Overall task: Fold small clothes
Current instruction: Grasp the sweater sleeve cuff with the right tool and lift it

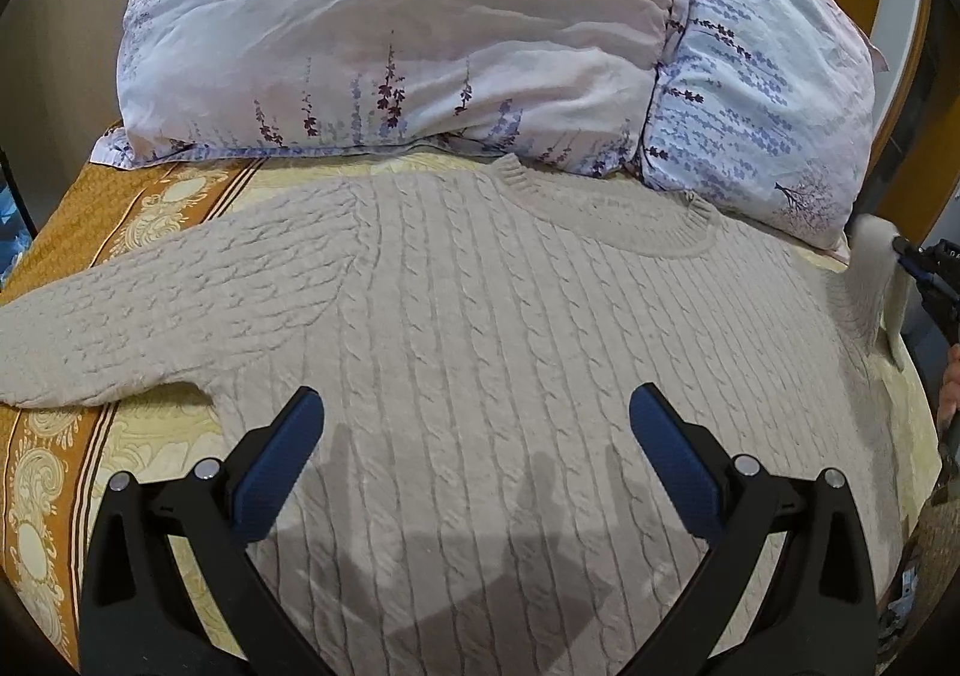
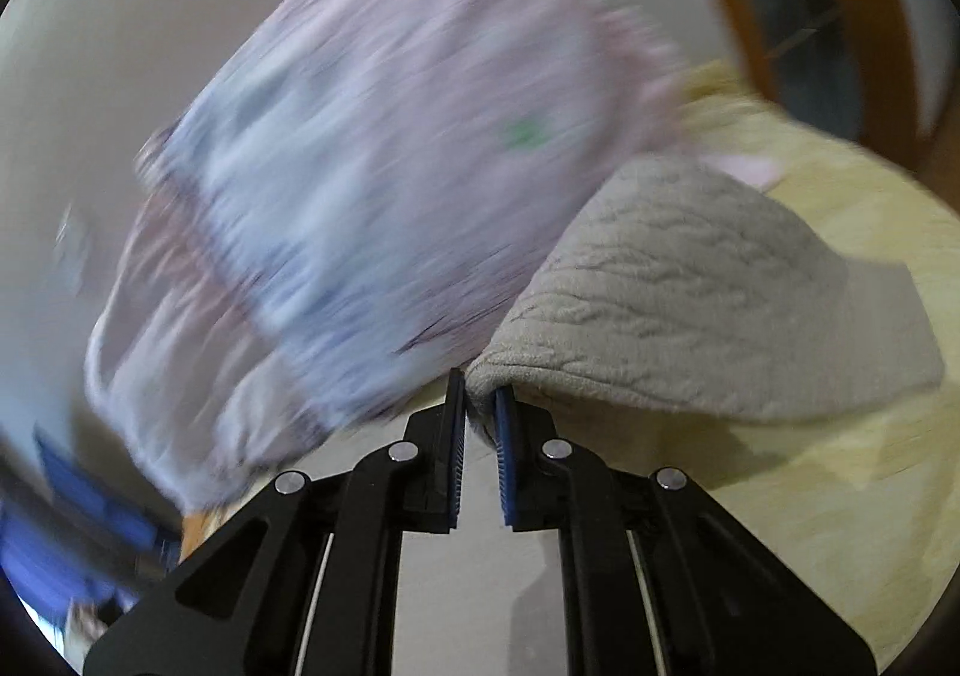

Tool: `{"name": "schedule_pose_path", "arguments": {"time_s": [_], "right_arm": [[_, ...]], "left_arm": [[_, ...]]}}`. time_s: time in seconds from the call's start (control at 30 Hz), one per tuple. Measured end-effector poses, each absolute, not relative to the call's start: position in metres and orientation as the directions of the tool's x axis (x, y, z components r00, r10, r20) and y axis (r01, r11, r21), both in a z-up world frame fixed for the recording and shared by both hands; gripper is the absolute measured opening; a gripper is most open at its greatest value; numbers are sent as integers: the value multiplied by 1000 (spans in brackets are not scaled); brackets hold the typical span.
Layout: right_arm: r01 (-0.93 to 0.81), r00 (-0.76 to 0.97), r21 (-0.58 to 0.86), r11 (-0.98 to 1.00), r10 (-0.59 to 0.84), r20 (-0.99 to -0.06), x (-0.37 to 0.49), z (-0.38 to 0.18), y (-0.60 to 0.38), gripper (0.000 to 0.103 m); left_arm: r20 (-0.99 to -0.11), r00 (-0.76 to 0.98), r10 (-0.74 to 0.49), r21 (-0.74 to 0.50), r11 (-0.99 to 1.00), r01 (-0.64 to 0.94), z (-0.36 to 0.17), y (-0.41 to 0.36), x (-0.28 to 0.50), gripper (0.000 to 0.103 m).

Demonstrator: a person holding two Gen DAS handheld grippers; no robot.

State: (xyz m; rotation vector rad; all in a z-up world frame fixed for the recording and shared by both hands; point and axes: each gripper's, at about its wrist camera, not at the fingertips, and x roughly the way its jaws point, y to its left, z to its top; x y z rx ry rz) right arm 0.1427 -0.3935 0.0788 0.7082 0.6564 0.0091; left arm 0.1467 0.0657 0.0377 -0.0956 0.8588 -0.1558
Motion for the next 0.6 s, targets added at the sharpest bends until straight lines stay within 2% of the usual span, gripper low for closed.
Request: {"name": "schedule_pose_path", "arguments": {"time_s": [0.17, 0.3, 0.4, 0.47, 0.5, 0.6], "right_arm": [[68, 689, 596, 800, 395, -608, 162, 57, -307, 10], [42, 602, 554, 831, 421, -678, 167, 29, -261, 11], [85, 580, 594, 800, 446, -682, 165, 20, -262, 19], [131, 595, 664, 736, 477, -646, 157, 18, -280, 41], [155, 610, 684, 713, 476, -634, 153, 19, -290, 46], [211, 665, 736, 643, 457, -590, 140, 21, -319, 48]], "left_arm": [[-744, 643, -182, -153, 983, 101, 38, 67, 148, 101], [-744, 638, -197, -164, 980, 110, 37, 66, 147, 101], [-743, 636, -209, -177, 978, 114, 37, 67, 147, 101], [-742, 634, -218, -187, 975, 117, 36, 68, 148, 101], [-741, 633, -223, -191, 974, 120, 36, 68, 148, 101], [-739, 631, -235, -201, 971, 127, 35, 67, 148, 101]]}}
